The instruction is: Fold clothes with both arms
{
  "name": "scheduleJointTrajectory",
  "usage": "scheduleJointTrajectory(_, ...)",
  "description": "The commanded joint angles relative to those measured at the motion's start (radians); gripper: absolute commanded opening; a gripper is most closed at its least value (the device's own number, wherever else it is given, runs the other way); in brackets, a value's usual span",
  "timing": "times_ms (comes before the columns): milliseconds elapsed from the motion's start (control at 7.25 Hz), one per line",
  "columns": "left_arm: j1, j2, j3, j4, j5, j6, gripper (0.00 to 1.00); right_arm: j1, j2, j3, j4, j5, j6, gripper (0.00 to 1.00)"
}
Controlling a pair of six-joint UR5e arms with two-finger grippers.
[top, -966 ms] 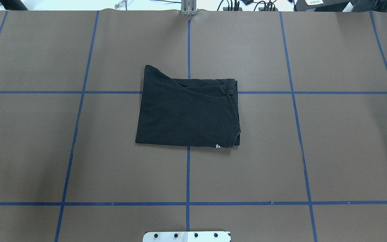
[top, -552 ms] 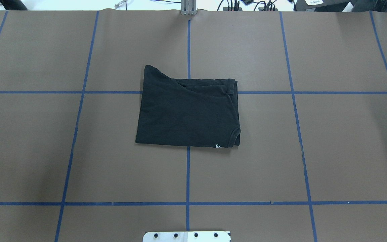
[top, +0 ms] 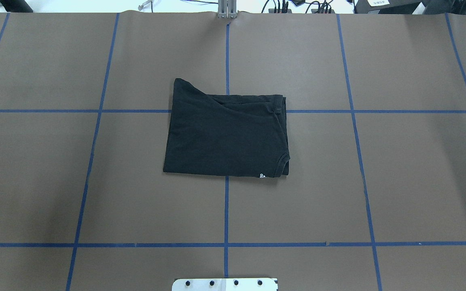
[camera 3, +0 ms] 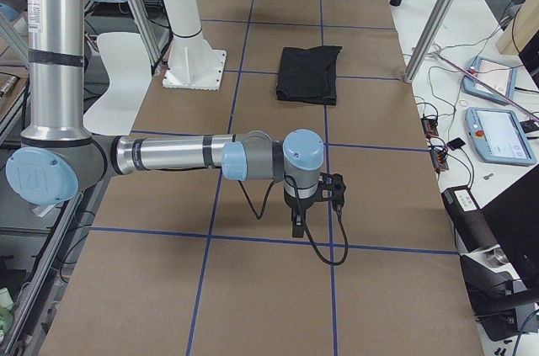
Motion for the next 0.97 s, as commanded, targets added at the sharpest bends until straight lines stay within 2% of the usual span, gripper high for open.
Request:
scheduleJointTrajectory(0, 0.0, -0.004, 0.001, -0.002, 0.002, 0.0, 0.99, -0.001, -0.014, 0.036, -0.008, 0.02, 0.019, 1.0)
scheduleJointTrajectory(414, 0.0, -0.036, 0.005, -0.003, 0.003, -0.008, 0.99, -0.001, -0.016, 0.054, -0.011, 0.027, 0.025, 1.0)
scheduleJointTrajectory(828, 0.0, -0.029, -0.007, -0.008, 0.025, -0.138, 0.99, -0.001, -0.042, 0.062, -0.011, 0.026, 0.026, 1.0)
